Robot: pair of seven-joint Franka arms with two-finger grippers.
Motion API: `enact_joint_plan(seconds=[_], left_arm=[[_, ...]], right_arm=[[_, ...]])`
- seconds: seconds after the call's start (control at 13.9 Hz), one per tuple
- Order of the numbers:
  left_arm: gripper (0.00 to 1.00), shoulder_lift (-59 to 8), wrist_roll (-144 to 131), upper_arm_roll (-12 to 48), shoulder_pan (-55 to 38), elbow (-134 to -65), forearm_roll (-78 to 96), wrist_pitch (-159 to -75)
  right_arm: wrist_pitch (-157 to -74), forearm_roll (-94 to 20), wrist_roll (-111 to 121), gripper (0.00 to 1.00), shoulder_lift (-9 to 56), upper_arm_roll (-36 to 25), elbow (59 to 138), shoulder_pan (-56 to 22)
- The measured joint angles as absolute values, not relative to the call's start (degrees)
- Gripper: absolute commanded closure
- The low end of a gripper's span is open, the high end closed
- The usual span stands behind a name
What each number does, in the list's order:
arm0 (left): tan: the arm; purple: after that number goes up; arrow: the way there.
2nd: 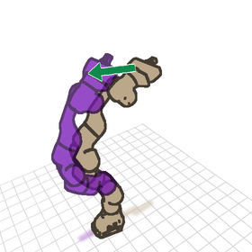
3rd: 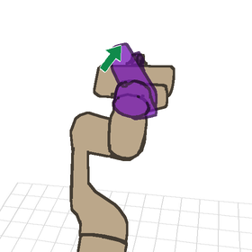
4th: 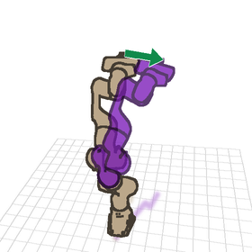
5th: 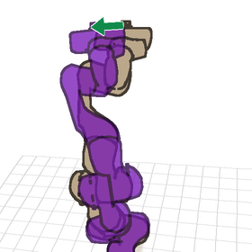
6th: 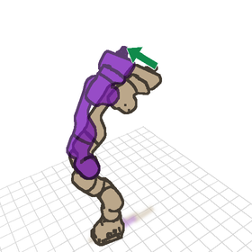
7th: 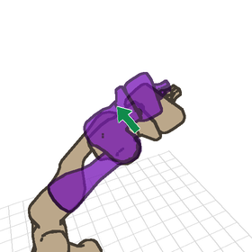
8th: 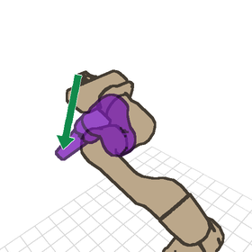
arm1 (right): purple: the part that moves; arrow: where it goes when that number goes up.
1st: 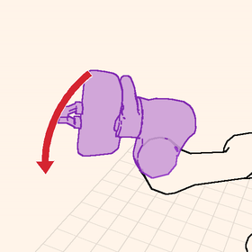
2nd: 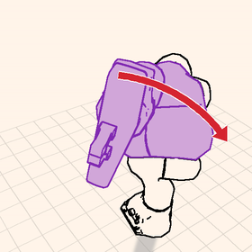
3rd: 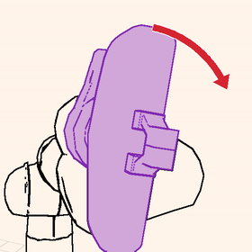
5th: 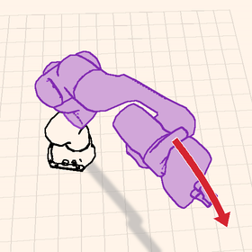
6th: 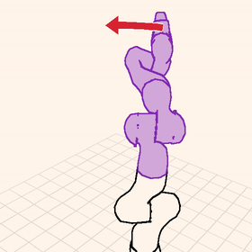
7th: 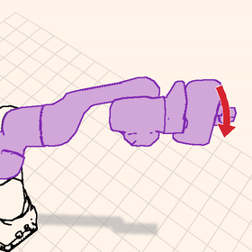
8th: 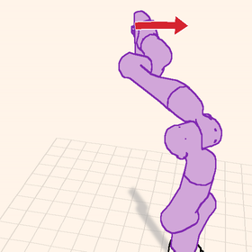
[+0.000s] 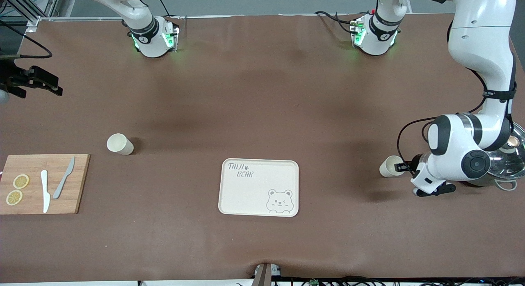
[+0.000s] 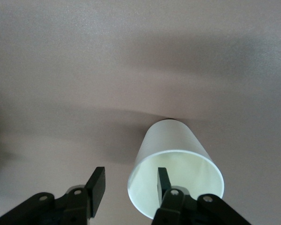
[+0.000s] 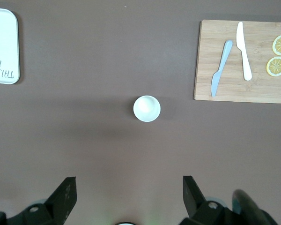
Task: Place white IKEA cup upright on tray with both arms
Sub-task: 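Close the left gripper around the white cup's rim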
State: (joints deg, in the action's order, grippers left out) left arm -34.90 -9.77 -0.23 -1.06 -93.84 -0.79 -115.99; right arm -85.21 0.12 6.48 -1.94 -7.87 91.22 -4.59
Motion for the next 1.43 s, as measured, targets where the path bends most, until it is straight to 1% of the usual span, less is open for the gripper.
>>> enact_joint_plan(seconds=[0.07,0.29,0.43,0.5,0.57,0.65,0.72,1.43], left_arm=[[0.64,-34.90,-9.77,-0.23,-1.05,-93.84,-0.79,-115.99],[0.71,-34.90,-9.77,-0.17,-1.13,-93.84,-0.79,-115.99],[0.80,-34.91,-9.77,-0.17,-1.13,-93.84,-0.79,-115.99],[0.83,-34.91,-9.77,-0.16,-1.14,-93.84,-0.79,-115.99],[0.84,-34.91,-9.77,-0.14,-1.17,-93.85,-0.79,-115.99],[0.89,-34.91,-9.77,-0.12,-1.23,-93.85,-0.78,-115.99],[0.99,-34.91,-9.77,-0.11,-1.30,-93.84,-0.78,-115.99],[1.00,-34.84,-9.77,-0.13,-1.28,-93.61,1.23,-115.99]], right_arm=[[-85.21,0.12,6.48,0.00,-1.94,-7.86,91.22,-4.59],[-85.21,0.11,6.48,0.00,-1.94,-7.83,91.22,-4.60],[-85.21,0.11,6.48,0.00,-1.94,-7.82,91.22,-4.60],[-85.21,0.11,6.48,0.00,-1.94,-7.82,91.22,-4.60],[-85.21,0.11,6.48,0.00,-1.94,-7.82,91.22,-4.60],[-85.21,0.11,6.48,0.00,-1.94,-7.82,91.22,-4.60],[-85.21,0.11,6.48,0.00,-1.94,-7.82,91.22,-4.60],[-85.21,0.11,6.48,0.00,-1.93,-7.84,91.22,-4.59]])
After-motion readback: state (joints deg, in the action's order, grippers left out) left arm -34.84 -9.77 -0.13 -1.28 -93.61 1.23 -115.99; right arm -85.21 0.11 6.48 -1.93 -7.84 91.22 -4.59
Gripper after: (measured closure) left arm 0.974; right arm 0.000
